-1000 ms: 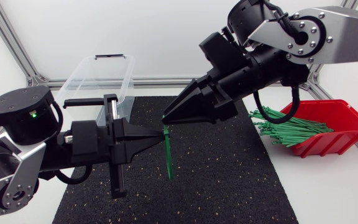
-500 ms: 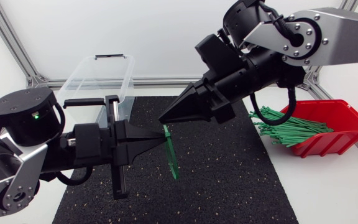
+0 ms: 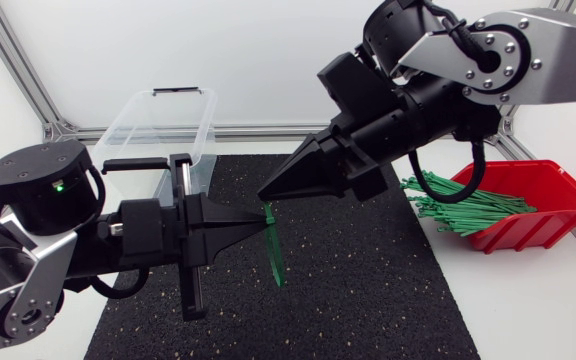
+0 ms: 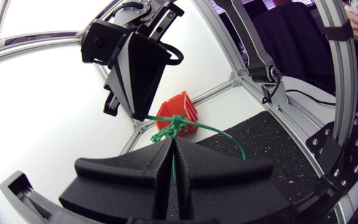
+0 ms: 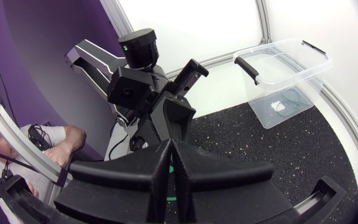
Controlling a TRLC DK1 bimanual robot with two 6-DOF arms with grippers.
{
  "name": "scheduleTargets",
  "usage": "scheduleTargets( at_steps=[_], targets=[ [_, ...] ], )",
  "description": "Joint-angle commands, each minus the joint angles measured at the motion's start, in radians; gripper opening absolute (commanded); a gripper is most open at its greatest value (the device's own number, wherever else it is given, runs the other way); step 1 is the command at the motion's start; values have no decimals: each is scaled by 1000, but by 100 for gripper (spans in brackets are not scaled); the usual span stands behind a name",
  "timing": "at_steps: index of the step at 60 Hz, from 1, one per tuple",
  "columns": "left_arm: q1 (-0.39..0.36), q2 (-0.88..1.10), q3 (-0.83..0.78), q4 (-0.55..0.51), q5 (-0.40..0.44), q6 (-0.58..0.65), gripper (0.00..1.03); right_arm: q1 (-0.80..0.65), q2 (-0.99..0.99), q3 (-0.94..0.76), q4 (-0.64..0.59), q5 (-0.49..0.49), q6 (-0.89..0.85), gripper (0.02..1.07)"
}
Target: Take a green cable tie from the red box, thread the tail through the head to close it, then place it in the transparent bin on the left.
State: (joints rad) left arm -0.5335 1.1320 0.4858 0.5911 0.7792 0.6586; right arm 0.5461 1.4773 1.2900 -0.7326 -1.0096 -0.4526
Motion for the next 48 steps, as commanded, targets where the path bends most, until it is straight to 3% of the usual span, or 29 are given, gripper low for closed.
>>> scheduleTargets(
  at_steps=[1,14,48],
  targets=[
    [-2,-21,-12,16,-9,16,3,-5,-3,-29,-22,0,6,8],
    [-23,-31,-26,13,-12,18,3,-8,8,-9,-22,0,6,7],
    [-171,-51,-47,-54,-98,58,3,-34,37,77,-45,5,15,7]
  ],
)
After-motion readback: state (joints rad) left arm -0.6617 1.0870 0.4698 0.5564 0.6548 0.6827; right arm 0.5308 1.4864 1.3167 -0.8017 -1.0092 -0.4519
